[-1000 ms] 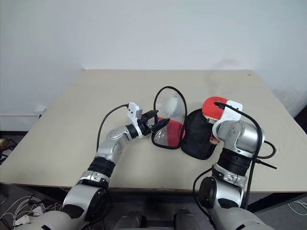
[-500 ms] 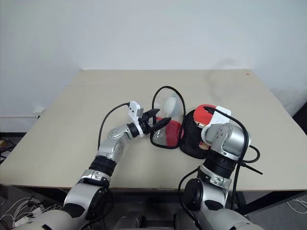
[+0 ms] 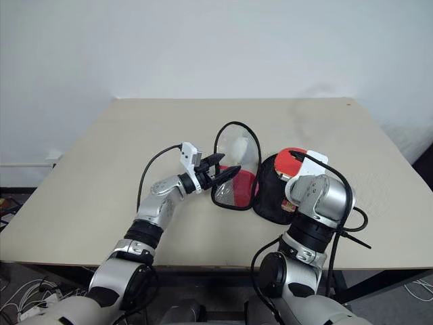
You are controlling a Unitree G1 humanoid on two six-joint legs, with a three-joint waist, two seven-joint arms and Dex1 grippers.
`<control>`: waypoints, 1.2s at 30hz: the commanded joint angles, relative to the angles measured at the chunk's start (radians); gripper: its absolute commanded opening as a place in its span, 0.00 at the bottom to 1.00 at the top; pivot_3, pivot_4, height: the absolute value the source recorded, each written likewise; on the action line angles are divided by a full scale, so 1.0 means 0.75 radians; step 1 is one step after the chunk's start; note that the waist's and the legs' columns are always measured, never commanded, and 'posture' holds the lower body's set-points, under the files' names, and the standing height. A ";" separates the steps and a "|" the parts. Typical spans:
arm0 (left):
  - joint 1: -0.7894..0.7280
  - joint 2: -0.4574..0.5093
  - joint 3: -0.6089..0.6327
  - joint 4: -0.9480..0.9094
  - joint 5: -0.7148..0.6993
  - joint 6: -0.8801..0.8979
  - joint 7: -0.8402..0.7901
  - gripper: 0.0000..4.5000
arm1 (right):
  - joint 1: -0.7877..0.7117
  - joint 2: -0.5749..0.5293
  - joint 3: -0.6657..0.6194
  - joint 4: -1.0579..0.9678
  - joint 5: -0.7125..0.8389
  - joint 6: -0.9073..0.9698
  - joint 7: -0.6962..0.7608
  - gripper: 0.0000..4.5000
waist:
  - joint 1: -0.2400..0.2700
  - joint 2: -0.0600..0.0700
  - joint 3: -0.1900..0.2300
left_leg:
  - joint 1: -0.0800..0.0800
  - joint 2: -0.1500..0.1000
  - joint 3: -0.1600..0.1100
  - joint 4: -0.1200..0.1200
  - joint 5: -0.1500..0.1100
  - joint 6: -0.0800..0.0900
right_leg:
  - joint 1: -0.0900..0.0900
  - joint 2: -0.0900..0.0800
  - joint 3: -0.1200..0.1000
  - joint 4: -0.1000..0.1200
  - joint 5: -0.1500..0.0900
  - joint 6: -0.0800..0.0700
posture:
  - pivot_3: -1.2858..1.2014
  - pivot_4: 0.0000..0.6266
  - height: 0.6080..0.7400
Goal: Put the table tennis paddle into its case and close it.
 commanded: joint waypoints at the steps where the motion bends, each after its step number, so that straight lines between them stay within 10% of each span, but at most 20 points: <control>1: -0.048 0.006 0.010 -0.019 0.003 -0.018 -0.006 1.00 | -0.044 0.148 -0.039 0.001 0.018 0.010 0.007 0.25 | 0.000 0.000 0.000 | 0.000 0.000 0.000 0.000 0.000 0.000 | 0.000 0.000 0.000 0.000 0.000 0.000 | 0.52 0.00 1.00; 36: -0.053 0.022 0.012 -0.022 0.006 -0.018 0.002 1.00 | 0.038 0.094 0.219 -0.019 0.090 0.010 0.102 0.25 | -0.033 0.000 0.000 | 0.001 0.000 -0.001 0.002 0.000 0.000 | -0.002 0.000 0.000 0.008 -0.001 0.001 | 0.52 0.00 1.00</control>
